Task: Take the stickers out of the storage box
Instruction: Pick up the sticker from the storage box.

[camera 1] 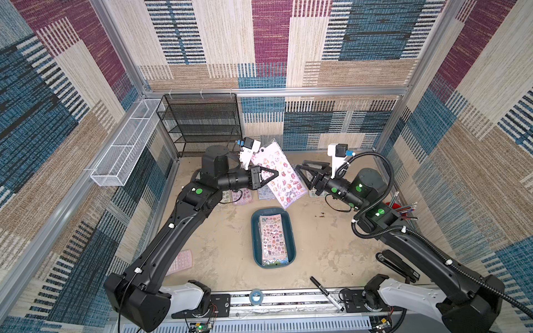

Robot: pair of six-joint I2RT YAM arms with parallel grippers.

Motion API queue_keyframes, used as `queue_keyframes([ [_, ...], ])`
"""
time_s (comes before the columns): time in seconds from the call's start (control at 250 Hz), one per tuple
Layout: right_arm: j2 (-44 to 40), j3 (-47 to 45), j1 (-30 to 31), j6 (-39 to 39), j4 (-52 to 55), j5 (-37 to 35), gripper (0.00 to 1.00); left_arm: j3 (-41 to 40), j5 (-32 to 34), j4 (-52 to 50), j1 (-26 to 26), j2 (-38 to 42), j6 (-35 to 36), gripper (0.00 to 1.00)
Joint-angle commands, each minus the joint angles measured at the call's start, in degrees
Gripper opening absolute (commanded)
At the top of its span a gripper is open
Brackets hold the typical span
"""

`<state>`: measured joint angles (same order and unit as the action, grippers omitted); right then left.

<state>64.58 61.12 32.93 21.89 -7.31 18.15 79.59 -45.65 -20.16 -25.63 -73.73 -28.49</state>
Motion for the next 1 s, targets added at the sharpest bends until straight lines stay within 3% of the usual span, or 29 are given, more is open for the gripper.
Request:
queue_keyframes([
  [0.0,3.4,5.4,-0.2,-9.3,15.2,6.2,0.57,1.0,-5.0,-12.4,0.1,0.2,11.6,0.00],
  [0.228,9.6,13.5,-0.3,-16.8,23.1,23.3,0.58,2.5,-7.7,-18.5,0.1,0.0,17.8,0.00],
  [0.464,9.2,11.2,-0.2,-14.7,22.3,30.5,0.51,2.9,-7.7,-19.5,0.2,-0.3,19.3,0.00],
  [0.58,7.7,7.7,-0.2,-11.4,18.9,34.6,0.40,3.3,-7.4,-19.3,0.2,-0.7,19.4,0.00],
  [0.636,6.9,6.1,-0.2,-9.9,17.3,35.3,0.27,3.6,-7.4,-19.1,0.2,-1.1,19.2,0.00],
  [0.716,6.3,4.1,-0.3,-9.2,16.4,34.1,0.00,3.8,-6.9,-18.7,0.3,-1.7,19.0,0.00],
  [0.792,5.8,3.7,-0.2,-9.1,17.2,30.4,0.00,4.0,-5.9,-18.3,0.2,-2.0,18.4,0.00],
  [0.828,5.6,3.9,-0.2,-9.5,18.1,27.8,0.00,4.1,-5.4,-18.2,0.4,-2.0,18.3,0.11],
  [0.916,5.7,6.2,-0.4,-11.6,22.1,20.3,0.00,3.8,-3.1,-18.3,0.8,-1.5,17.8,0.52],
  [0.992,7.2,9.0,-1.0,-13.6,26.6,15.2,0.00,2.8,0.4,-18.2,1.9,-0.3,16.8,0.65],
])
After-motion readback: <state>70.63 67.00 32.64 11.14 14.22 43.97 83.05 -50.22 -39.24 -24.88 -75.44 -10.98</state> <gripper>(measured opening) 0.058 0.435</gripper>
